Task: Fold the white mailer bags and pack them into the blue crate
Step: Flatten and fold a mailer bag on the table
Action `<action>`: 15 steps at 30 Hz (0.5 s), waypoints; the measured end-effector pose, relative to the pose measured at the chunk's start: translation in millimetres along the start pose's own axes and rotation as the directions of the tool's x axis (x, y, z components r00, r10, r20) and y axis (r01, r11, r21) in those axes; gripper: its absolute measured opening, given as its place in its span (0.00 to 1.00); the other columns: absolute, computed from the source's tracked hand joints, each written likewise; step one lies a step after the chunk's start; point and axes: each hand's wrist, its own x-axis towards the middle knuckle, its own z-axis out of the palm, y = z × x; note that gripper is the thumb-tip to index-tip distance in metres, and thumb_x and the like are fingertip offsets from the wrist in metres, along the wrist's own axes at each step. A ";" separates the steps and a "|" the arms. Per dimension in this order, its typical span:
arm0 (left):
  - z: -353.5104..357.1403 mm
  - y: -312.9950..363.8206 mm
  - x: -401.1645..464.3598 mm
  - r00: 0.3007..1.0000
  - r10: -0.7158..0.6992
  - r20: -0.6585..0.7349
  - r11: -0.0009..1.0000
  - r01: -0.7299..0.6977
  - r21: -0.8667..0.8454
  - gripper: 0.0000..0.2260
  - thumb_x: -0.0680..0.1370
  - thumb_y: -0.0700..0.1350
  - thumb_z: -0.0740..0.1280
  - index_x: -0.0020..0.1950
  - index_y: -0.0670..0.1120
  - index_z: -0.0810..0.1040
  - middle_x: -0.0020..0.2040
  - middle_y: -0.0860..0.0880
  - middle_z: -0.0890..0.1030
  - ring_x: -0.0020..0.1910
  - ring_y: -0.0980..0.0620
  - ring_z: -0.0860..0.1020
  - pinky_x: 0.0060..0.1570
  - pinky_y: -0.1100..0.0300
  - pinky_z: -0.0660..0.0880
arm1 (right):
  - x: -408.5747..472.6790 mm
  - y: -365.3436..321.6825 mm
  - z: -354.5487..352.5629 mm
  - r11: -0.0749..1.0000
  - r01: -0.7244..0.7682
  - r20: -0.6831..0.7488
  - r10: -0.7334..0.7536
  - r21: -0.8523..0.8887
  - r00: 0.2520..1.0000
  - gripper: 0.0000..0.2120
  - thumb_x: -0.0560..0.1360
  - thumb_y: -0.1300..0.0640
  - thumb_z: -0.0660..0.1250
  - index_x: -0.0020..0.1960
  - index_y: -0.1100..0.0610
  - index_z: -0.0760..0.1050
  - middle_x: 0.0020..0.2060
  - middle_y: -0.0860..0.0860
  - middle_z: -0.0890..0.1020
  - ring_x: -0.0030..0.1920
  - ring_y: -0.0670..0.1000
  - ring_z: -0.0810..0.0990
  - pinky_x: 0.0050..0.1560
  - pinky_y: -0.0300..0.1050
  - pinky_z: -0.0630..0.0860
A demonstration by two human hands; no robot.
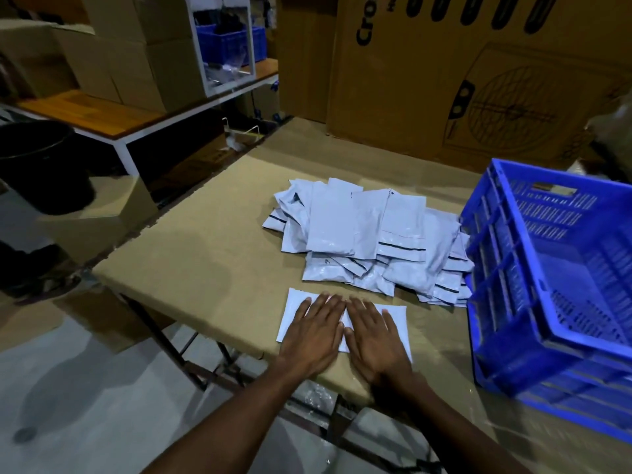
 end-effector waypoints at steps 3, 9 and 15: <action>-2.2 1.6 1.7 0.998 -0.039 0.050 0.999 0.038 0.026 0.23 0.81 0.53 0.53 0.73 0.48 0.74 0.73 0.51 0.75 0.73 0.48 0.72 0.71 0.46 0.69 | -3.2 0.8 1.9 0.999 -0.027 -0.035 0.026 -0.029 0.999 0.26 0.83 0.43 0.47 0.78 0.50 0.61 0.77 0.46 0.64 0.76 0.53 0.64 0.73 0.55 0.52; -0.7 0.6 2.7 0.994 -0.056 0.097 0.997 0.051 0.056 0.30 0.82 0.57 0.40 0.82 0.50 0.58 0.82 0.52 0.57 0.81 0.47 0.54 0.79 0.45 0.50 | -7.5 3.6 -0.6 0.998 -0.067 -0.040 0.066 -0.019 0.997 0.28 0.82 0.39 0.45 0.78 0.48 0.61 0.76 0.46 0.66 0.76 0.51 0.64 0.73 0.58 0.54; -10.3 -2.3 1.2 0.986 -0.081 0.146 0.995 0.072 0.065 0.37 0.76 0.61 0.30 0.83 0.50 0.47 0.83 0.51 0.47 0.82 0.49 0.43 0.79 0.47 0.40 | -8.5 7.7 1.7 0.996 -0.094 -0.027 0.094 -0.012 0.995 0.34 0.82 0.35 0.40 0.78 0.53 0.62 0.77 0.48 0.64 0.77 0.51 0.62 0.74 0.60 0.51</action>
